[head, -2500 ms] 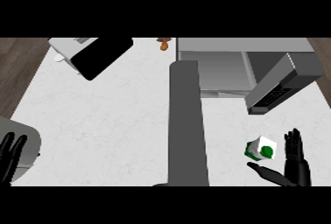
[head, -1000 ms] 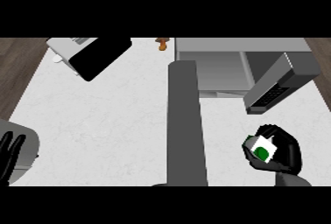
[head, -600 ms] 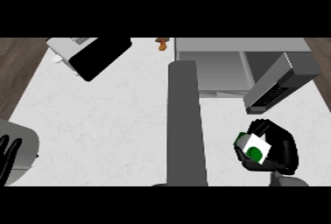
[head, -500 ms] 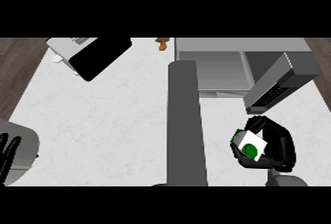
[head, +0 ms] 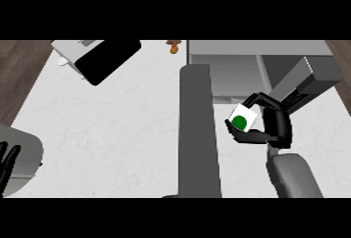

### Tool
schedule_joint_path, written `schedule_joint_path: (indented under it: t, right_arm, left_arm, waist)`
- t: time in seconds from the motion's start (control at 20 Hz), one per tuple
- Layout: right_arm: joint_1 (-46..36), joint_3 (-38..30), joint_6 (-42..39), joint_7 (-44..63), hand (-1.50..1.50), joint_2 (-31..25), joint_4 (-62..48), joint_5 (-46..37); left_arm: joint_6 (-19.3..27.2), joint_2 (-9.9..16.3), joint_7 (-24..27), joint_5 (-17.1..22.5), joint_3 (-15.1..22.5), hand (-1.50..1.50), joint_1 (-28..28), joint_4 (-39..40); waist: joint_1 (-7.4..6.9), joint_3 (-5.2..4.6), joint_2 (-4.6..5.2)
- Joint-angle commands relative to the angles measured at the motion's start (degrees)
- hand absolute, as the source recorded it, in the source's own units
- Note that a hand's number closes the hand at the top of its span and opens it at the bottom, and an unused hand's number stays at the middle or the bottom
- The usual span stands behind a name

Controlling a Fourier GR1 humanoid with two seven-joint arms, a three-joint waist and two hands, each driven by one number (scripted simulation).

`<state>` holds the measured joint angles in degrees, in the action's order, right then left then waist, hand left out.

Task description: Pick up the milk, place it into the microwave and close the microwave

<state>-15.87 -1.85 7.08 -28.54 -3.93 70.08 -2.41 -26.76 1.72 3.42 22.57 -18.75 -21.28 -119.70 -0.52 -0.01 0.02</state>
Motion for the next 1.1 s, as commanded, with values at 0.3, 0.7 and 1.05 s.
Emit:
schedule_joint_path:
  t: [0.3,0.7,1.05]
  right_arm:
    - [-22.86,-6.85,-0.1,-4.81,1.5,-2.3,-29.17,-0.13]
    - [-37.33,-10.56,5.35,-9.1,1.5,-4.4,-48.3,-2.58]
    - [-43.71,-11.57,7.69,-11.18,1.5,-8.87,-54.91,-4.4]
  left_arm:
    - [-2.85,1.92,1.27,2.01,-2.49,-1.5,1.33,4.2]
    - [-0.64,2.58,-1.23,2.44,-2.25,-1.5,5.39,2.99]
    - [-2.69,3.67,1.57,0.2,-1.86,-1.5,8.86,8.29]
  waist:
    - [-0.97,0.05,0.36]
    - [-2.41,0.11,1.0]
    - [-3.96,0.11,1.98]
